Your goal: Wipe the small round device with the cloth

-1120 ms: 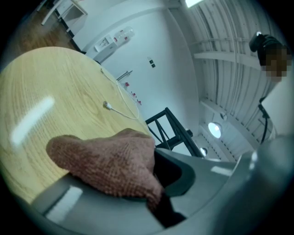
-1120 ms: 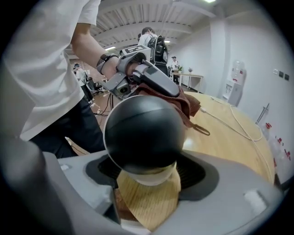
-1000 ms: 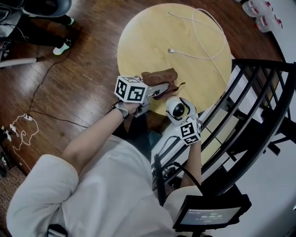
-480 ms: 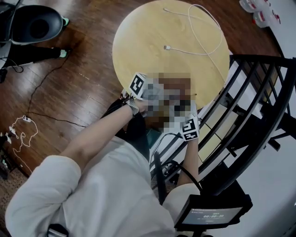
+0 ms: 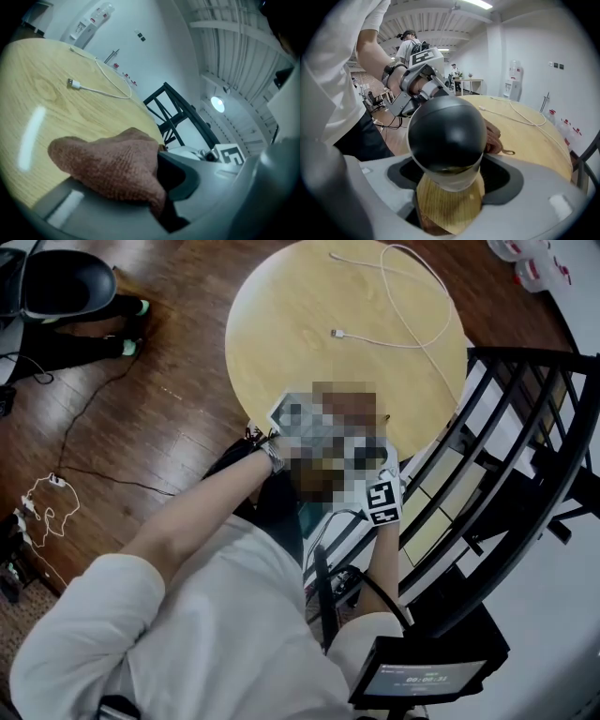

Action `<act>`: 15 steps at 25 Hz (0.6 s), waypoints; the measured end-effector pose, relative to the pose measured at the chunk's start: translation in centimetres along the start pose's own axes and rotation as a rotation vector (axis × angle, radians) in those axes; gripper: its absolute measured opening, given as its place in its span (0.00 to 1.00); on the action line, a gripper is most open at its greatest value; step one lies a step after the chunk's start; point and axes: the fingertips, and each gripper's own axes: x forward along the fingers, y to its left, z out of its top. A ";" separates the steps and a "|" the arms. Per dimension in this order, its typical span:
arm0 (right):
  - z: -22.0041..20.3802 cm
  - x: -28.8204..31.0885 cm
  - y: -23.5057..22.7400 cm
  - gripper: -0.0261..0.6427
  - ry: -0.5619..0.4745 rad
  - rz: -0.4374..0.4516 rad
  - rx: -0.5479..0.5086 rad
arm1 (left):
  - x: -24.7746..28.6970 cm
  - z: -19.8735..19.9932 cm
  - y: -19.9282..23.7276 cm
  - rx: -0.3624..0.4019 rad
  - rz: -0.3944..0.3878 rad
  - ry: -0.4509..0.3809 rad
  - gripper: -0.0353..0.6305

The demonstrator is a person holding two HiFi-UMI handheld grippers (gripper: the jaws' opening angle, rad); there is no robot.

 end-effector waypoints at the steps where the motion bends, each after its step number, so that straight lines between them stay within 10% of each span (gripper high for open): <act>1: 0.0 0.0 0.0 0.58 -0.002 -0.001 0.003 | 0.1 -0.1 0.2 -0.002 0.012 0.004 0.11; 15: 0.0 0.1 0.0 0.58 -0.014 -0.123 0.115 | 0.8 -1.7 2.5 0.221 0.216 0.226 0.11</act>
